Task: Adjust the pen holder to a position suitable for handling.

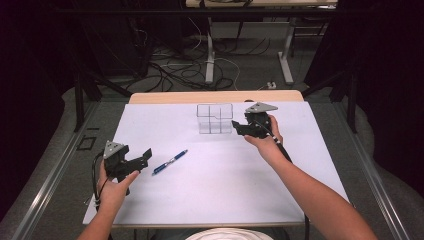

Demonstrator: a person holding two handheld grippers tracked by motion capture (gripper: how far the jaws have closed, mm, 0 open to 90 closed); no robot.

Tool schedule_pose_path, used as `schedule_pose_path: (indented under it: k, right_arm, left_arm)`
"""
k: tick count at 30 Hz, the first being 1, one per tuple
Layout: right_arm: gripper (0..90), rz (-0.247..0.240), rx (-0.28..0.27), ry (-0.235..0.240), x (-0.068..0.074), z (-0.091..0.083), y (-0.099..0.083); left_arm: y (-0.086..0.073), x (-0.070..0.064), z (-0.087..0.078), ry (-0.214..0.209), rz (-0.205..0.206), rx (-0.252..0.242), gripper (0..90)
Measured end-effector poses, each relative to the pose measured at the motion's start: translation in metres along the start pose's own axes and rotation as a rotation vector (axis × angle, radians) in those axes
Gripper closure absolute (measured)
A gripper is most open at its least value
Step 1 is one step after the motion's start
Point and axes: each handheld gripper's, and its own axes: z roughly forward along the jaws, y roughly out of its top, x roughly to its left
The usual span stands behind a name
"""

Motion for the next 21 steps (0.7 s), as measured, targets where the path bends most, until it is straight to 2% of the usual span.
schedule_pose_path:
  k: [9, 12, 16, 19, 21]
  right_arm:
    - [17.2, 0.063, 0.009, 0.005, 0.014, -0.022, -0.003]
    - [15.4, 0.069, 0.027, 0.004, 0.015, -0.033, -0.003]
    - [14.8, 0.058, -0.003, 0.005, 0.018, -0.055, -0.004]
    - [14.0, 0.04, -0.009, 0.001, 0.021, -0.072, -0.012]
    - [11.8, 0.058, 0.0, 0.006, 0.021, -0.082, -0.019]
  left_arm:
    - [0.0, 0.0, -0.001, 0.003, -0.002, -0.004, 8.7]
    - [0.001, 0.0, -0.003, 0.004, -0.007, -0.011, 8.7]
    - [0.002, 0.0, -0.004, -0.007, -0.025, -0.025, 8.7]
    - [0.003, 0.002, -0.004, -0.005, -0.027, -0.026, 8.7]
    - [0.005, 0.003, -0.005, -0.006, -0.036, -0.038, 8.7]
